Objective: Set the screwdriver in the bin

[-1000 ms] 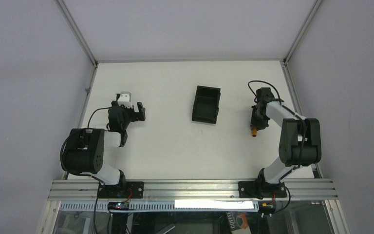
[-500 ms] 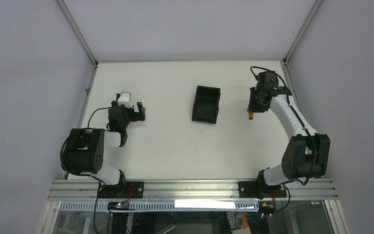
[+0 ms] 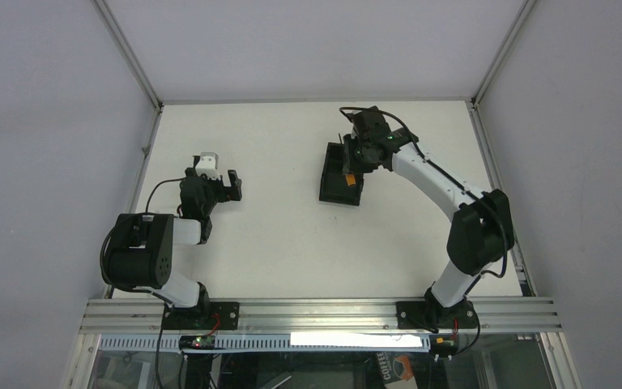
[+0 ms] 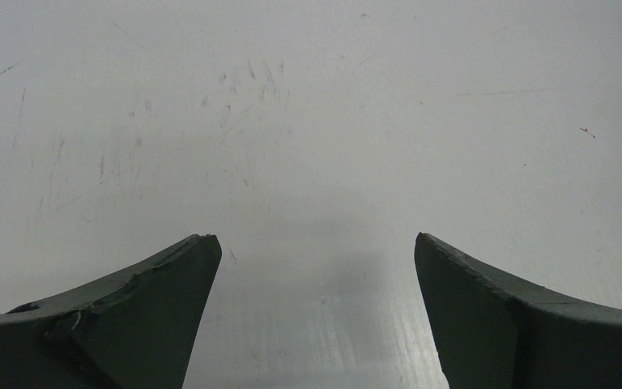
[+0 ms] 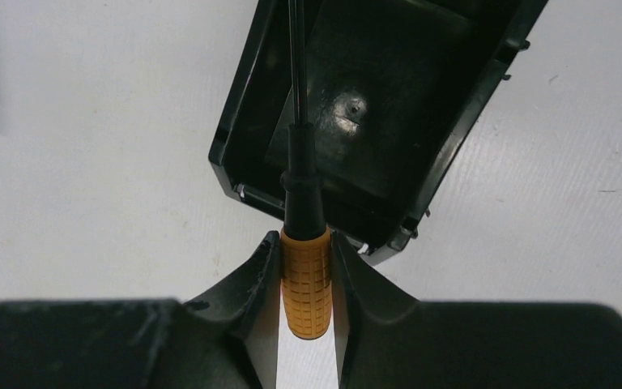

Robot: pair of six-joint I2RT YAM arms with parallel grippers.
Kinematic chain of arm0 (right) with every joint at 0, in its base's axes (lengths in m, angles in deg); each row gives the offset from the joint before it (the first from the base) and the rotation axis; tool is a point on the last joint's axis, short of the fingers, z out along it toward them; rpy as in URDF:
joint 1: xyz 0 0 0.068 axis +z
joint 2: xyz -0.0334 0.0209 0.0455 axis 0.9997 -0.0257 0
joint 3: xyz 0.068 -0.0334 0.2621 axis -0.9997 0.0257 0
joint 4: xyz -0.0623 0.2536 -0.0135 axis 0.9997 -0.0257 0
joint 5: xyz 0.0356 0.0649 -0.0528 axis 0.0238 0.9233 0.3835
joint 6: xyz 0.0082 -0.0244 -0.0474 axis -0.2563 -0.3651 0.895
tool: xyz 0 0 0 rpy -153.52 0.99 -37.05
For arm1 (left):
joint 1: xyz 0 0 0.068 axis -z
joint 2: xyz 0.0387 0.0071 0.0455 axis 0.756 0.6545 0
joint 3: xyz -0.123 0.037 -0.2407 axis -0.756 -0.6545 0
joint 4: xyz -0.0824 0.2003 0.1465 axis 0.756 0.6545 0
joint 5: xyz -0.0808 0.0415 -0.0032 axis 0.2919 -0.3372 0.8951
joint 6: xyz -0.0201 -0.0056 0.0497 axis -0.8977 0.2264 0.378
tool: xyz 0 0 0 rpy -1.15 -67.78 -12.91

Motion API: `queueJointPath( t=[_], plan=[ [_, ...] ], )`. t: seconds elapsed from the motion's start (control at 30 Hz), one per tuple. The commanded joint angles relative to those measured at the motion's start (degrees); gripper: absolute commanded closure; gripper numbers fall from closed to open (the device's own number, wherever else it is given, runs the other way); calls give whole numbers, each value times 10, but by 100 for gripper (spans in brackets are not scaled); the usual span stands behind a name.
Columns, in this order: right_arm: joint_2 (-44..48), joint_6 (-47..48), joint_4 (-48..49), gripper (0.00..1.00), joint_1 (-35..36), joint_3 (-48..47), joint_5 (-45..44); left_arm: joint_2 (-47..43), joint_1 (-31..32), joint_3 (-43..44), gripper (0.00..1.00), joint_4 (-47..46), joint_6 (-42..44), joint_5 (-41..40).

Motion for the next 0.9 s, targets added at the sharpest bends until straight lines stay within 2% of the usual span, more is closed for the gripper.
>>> queueJointPath(
  t=[0.0,0.33,0.6,0.87],
  plan=[
    [-30,13,50,84,6,-24,-33,-12,0,1,1,-14,-6,-3],
    [-89,48,92,81,7,-10,-44,-12,0,2,1,-14,-6,-3],
    [-107,71,109,81,7,1,-62,-12,0,1,1,-14,-7,-3],
    [-100,84,152,79,10,47,-37,-12,0,2,1,-14,-6,-3]
  ],
)
